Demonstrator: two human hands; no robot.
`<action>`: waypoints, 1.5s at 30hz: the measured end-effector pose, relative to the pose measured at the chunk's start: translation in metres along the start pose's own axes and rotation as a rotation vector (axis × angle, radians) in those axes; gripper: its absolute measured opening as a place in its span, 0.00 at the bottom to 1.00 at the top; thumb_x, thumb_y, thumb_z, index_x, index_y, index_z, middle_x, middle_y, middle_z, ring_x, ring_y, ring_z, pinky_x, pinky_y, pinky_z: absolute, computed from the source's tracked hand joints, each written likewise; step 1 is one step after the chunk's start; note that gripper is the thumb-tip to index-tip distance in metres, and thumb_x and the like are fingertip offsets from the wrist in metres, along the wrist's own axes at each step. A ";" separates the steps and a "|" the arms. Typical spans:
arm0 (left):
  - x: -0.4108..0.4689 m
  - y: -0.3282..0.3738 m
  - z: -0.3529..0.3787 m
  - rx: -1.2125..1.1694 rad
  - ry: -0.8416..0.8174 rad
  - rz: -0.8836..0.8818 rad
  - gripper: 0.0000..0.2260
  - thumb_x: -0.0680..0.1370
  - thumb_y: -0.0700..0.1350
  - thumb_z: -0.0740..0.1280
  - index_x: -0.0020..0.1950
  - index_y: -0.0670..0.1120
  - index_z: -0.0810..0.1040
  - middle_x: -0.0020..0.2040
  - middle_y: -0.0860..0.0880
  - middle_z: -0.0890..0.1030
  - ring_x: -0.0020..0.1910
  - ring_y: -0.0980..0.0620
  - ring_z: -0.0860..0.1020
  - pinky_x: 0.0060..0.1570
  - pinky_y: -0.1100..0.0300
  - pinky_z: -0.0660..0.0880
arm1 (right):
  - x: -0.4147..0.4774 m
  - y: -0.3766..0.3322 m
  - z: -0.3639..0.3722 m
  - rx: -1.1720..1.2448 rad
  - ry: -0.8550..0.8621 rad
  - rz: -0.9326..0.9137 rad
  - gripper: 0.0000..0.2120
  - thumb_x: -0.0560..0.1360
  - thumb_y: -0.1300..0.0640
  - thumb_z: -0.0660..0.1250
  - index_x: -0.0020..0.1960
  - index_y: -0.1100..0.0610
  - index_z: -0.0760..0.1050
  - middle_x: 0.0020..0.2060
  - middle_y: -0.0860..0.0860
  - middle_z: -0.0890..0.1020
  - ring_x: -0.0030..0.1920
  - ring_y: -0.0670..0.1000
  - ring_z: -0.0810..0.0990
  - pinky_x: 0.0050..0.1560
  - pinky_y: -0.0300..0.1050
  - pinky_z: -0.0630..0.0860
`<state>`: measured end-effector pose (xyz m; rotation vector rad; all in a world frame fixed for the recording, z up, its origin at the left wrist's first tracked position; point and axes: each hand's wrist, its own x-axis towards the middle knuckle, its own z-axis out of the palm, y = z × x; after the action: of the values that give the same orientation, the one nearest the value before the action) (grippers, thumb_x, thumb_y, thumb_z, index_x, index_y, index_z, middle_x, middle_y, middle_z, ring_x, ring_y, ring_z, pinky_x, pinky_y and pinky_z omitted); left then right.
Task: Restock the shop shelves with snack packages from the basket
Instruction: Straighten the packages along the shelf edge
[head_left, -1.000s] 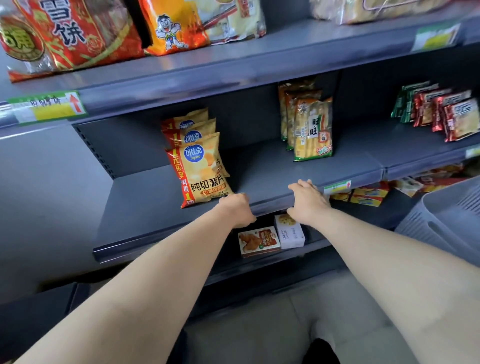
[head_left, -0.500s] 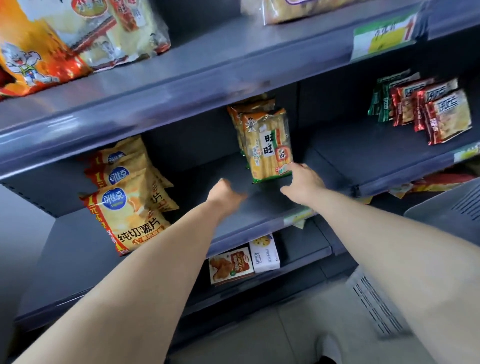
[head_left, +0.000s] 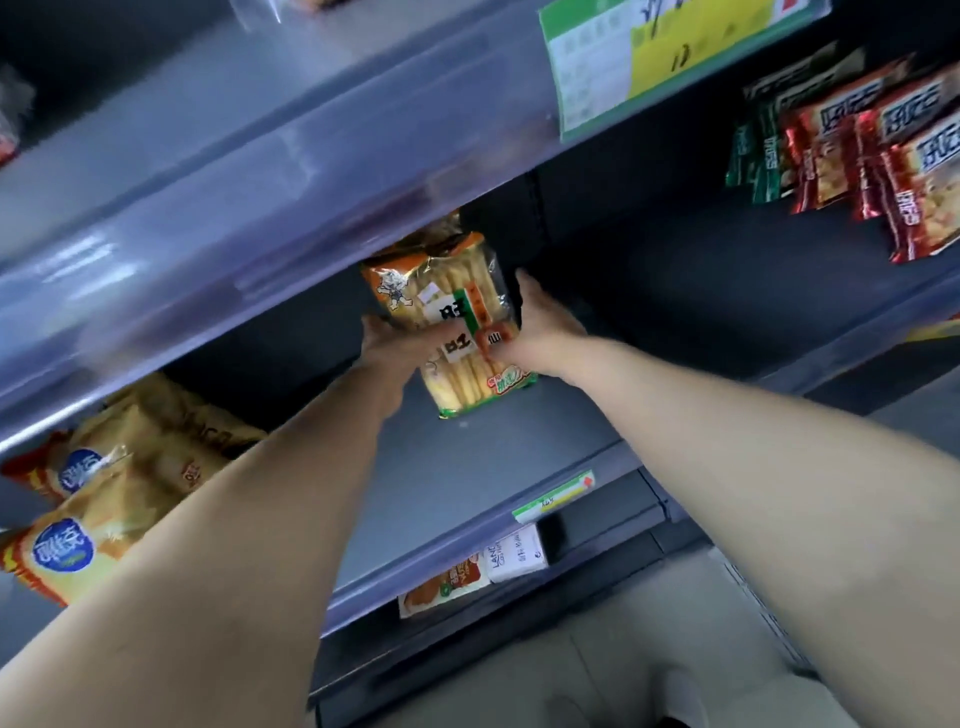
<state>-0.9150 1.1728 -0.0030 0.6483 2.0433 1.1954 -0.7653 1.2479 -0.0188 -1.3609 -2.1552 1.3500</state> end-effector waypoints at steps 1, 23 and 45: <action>0.006 -0.001 0.001 -0.041 -0.056 0.016 0.26 0.67 0.42 0.79 0.61 0.47 0.72 0.57 0.48 0.83 0.56 0.47 0.81 0.58 0.46 0.76 | 0.005 0.001 0.001 0.066 -0.013 -0.029 0.49 0.70 0.51 0.76 0.79 0.48 0.48 0.73 0.52 0.68 0.70 0.55 0.70 0.68 0.49 0.70; 0.033 0.000 -0.013 -0.435 -0.091 -0.097 0.51 0.46 0.74 0.73 0.64 0.51 0.75 0.62 0.49 0.79 0.60 0.46 0.78 0.57 0.47 0.72 | 0.032 -0.001 0.002 0.239 0.112 -0.001 0.23 0.75 0.62 0.67 0.66 0.49 0.64 0.49 0.49 0.80 0.50 0.53 0.81 0.52 0.53 0.80; 0.020 -0.011 0.029 -0.588 -0.228 -0.163 0.28 0.78 0.69 0.52 0.65 0.54 0.78 0.59 0.46 0.83 0.59 0.42 0.80 0.62 0.41 0.74 | 0.033 0.007 0.003 0.351 0.198 -0.007 0.27 0.74 0.58 0.66 0.70 0.39 0.68 0.57 0.45 0.81 0.56 0.48 0.80 0.58 0.49 0.78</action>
<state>-0.9067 1.1980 -0.0288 0.3046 1.4235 1.4558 -0.7805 1.2734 -0.0346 -1.2837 -1.6989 1.4403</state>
